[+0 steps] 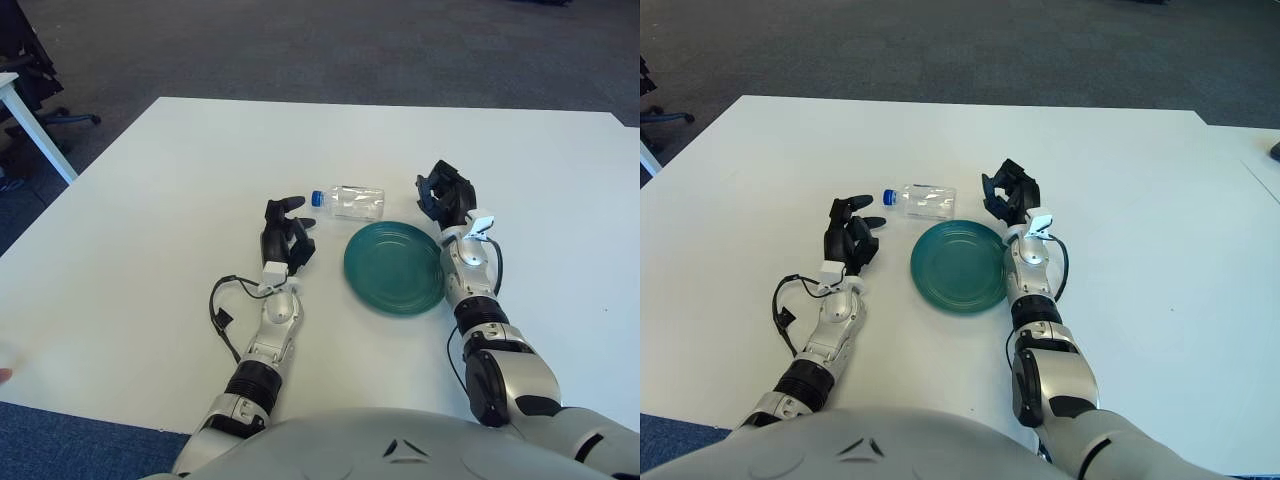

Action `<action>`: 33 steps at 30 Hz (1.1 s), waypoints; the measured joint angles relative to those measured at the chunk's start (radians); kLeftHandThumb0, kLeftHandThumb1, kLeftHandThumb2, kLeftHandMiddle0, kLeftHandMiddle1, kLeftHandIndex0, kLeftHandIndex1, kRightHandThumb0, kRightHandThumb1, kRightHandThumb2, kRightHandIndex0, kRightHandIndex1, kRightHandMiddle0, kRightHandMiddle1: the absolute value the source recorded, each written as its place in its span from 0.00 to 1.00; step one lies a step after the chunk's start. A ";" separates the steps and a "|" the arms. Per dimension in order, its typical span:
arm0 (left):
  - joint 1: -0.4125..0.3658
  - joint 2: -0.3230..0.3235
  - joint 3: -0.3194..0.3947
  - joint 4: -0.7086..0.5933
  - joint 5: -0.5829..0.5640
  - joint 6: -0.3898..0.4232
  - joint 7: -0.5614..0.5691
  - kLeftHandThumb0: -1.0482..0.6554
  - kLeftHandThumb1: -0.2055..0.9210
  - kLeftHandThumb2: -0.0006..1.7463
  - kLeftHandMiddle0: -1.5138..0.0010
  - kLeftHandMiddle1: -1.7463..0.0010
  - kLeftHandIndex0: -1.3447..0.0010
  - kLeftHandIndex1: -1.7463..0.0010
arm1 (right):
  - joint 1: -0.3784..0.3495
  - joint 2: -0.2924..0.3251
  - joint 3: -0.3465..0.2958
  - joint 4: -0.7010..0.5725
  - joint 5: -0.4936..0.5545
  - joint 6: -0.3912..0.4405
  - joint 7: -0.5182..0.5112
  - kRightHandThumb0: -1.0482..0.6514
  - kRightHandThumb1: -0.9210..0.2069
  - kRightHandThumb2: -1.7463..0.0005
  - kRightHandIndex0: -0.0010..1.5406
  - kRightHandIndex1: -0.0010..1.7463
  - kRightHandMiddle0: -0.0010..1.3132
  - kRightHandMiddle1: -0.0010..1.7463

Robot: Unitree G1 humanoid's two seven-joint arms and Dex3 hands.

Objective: Put the bottle into the plate.

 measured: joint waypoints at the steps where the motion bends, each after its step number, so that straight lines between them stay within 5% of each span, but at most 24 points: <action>1: 0.000 0.000 -0.001 0.000 0.003 0.002 0.002 0.24 1.00 0.54 0.62 0.28 0.74 0.23 | 0.000 0.000 -0.001 0.000 0.000 0.000 0.000 0.33 0.18 0.65 0.71 1.00 0.64 1.00; 2: -0.001 0.000 -0.001 -0.001 0.008 0.004 0.006 0.24 1.00 0.53 0.62 0.29 0.74 0.24 | 0.000 0.000 -0.001 0.001 0.000 0.000 0.000 0.34 0.18 0.64 0.71 1.00 0.64 1.00; 5: -0.001 0.000 -0.003 -0.002 0.018 0.010 0.010 0.23 1.00 0.53 0.63 0.29 0.76 0.24 | 0.000 -0.001 -0.003 0.002 0.000 0.000 0.001 0.34 0.40 0.40 0.71 1.00 0.51 1.00; 9: -0.001 0.000 -0.001 -0.005 0.028 0.017 0.014 0.24 1.00 0.50 0.65 0.32 0.76 0.25 | 0.004 -0.008 -0.013 0.002 0.007 -0.002 0.014 0.34 0.50 0.29 0.67 1.00 0.47 1.00; 33: 0.010 0.001 0.045 -0.027 0.020 0.038 -0.036 0.29 0.97 0.42 0.64 0.39 0.73 0.27 | 0.084 -0.124 -0.123 0.011 0.077 -0.015 0.077 0.31 0.62 0.18 0.65 1.00 0.53 1.00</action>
